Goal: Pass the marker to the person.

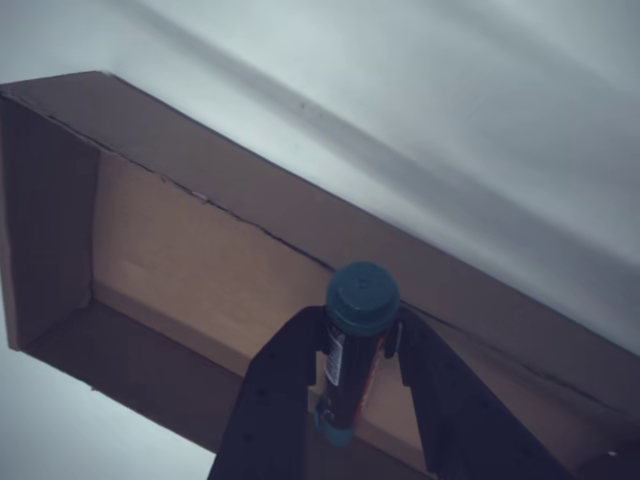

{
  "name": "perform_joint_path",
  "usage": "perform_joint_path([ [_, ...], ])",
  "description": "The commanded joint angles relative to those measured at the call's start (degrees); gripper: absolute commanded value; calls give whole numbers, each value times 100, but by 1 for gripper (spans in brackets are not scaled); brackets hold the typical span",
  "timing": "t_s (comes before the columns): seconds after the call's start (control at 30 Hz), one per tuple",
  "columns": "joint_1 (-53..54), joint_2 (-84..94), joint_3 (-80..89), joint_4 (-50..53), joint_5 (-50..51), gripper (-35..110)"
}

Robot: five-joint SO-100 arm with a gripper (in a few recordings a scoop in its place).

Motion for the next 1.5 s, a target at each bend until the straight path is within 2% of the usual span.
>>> perform_joint_path([
  [0.0, -53, 562, -396, 352, -79, -5],
  [0.57, -185, 1011, -817, 870, 26, -5],
  [1.17, -229, 1125, -1213, 1336, 18, 22],
  [1.27, -211, 1134, -1160, 1274, -9, 19],
  [1.4, -105, 1116, -791, 976, -105, -2],
  [1.47, 0, 1099, -396, 668, -105, -2],
])
